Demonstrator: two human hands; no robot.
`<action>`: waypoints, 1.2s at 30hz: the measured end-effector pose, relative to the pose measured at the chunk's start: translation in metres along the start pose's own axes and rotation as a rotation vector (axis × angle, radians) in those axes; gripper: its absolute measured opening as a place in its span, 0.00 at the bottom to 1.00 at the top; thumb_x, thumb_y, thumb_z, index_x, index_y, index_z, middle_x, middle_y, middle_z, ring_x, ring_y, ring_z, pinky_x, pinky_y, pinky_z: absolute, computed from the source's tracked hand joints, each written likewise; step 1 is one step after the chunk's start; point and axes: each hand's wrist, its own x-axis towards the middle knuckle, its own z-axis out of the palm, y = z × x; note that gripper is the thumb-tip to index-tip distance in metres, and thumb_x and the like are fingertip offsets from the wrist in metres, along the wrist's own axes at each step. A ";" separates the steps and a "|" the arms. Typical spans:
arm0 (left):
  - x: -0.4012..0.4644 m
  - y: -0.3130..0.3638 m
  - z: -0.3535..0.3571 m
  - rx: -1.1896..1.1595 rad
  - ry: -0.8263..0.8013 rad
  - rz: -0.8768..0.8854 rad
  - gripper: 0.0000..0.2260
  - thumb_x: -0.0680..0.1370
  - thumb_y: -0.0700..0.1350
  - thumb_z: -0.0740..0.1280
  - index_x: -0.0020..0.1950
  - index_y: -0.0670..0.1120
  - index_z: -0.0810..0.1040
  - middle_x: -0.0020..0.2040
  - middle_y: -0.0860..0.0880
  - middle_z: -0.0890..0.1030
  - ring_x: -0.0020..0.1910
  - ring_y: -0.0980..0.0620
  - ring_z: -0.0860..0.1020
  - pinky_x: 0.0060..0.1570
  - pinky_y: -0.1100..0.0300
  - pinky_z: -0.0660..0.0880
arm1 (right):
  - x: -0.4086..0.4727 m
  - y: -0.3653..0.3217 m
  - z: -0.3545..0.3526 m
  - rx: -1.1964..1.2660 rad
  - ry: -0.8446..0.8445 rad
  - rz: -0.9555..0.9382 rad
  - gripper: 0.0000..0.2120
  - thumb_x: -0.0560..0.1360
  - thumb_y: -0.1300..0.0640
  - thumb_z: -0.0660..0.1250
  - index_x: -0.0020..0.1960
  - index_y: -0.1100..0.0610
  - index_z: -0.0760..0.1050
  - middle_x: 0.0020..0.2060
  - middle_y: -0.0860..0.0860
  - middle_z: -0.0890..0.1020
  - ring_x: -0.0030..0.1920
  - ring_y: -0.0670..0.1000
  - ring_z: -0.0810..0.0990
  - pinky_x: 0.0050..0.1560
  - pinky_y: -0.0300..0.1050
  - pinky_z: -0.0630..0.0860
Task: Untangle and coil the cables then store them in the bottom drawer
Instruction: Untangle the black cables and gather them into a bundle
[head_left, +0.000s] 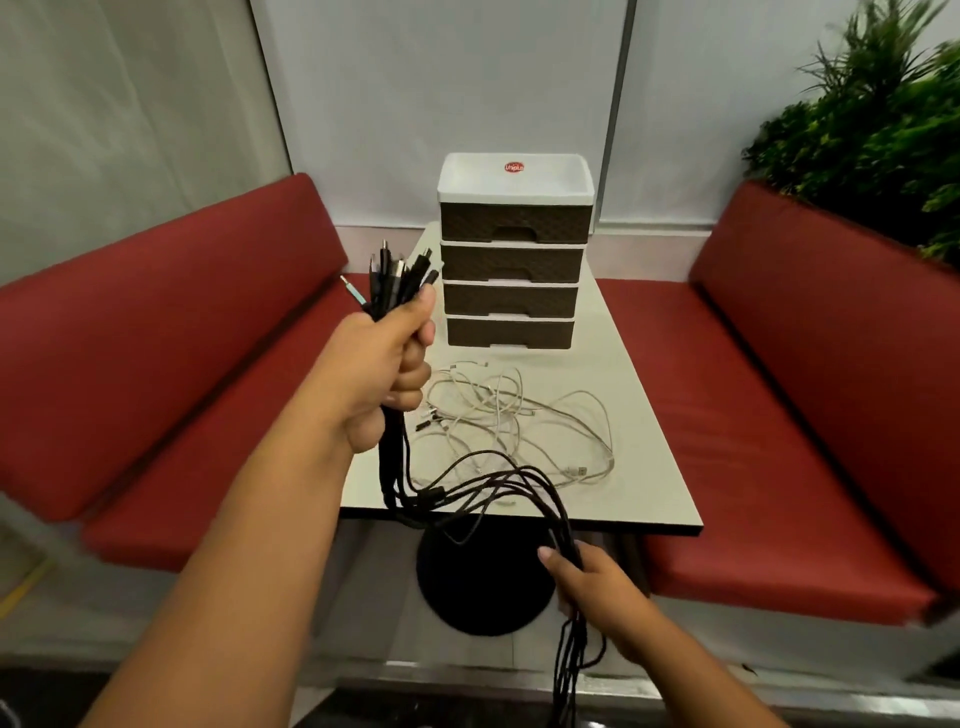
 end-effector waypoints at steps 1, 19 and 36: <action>-0.002 0.005 0.001 -0.046 -0.016 0.000 0.18 0.81 0.53 0.62 0.34 0.48 0.68 0.21 0.55 0.56 0.19 0.59 0.53 0.21 0.71 0.51 | 0.003 0.012 -0.001 -0.059 -0.005 0.040 0.09 0.80 0.52 0.63 0.47 0.58 0.75 0.27 0.49 0.75 0.29 0.46 0.75 0.35 0.40 0.73; -0.006 0.023 0.070 -0.214 -0.248 0.014 0.20 0.81 0.48 0.62 0.30 0.50 0.61 0.22 0.55 0.54 0.20 0.57 0.51 0.21 0.68 0.49 | -0.009 -0.097 -0.020 -0.132 -0.172 -0.400 0.35 0.69 0.59 0.64 0.72 0.41 0.60 0.70 0.43 0.70 0.70 0.44 0.69 0.68 0.42 0.69; -0.001 -0.042 0.015 -0.470 -0.128 0.030 0.22 0.78 0.57 0.60 0.28 0.49 0.61 0.20 0.54 0.56 0.17 0.59 0.54 0.20 0.70 0.49 | -0.001 -0.061 0.061 -0.058 -0.225 -0.304 0.10 0.77 0.50 0.68 0.40 0.51 0.71 0.33 0.49 0.77 0.34 0.45 0.76 0.39 0.39 0.73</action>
